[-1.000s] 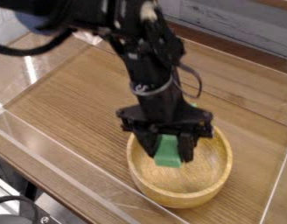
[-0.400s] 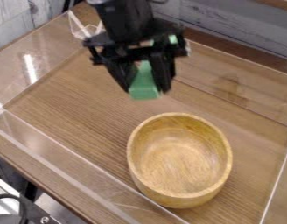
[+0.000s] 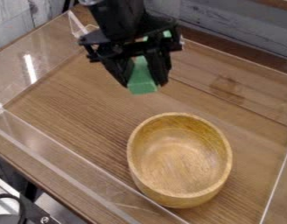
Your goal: Remove the green block from inside the brown bowl and put it on the table
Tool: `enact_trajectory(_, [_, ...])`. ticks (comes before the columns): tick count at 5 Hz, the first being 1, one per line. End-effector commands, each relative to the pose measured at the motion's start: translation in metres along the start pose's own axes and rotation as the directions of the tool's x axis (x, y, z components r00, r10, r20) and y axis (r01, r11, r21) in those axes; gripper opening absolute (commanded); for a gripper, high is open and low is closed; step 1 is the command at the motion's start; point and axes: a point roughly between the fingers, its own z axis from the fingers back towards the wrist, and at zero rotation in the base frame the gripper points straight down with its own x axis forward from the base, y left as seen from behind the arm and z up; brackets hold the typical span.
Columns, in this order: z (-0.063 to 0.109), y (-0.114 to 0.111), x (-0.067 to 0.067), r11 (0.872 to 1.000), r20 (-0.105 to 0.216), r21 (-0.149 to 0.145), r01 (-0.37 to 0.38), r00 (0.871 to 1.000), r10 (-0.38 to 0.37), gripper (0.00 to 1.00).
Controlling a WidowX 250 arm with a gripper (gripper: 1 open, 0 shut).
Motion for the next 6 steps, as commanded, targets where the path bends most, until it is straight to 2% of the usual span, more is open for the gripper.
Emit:
enact_trajectory(1, [-0.002,-0.008,0.002,1.0,0.054,-0.011,0.01,0.998,-0.01,0.0])
enact_trajectory(3, [-0.013,-0.009,-0.007,1.0,0.099,-0.014,-0.005,0.995,0.006,0.0])
enact_trajectory(5, [-0.004,0.013,0.006,1.0,0.118,-0.009,-0.003,0.993,0.004,0.0])
enact_trajectory(6, [-0.007,0.024,0.013,1.0,0.123,-0.007,0.01,0.992,-0.009,0.0])
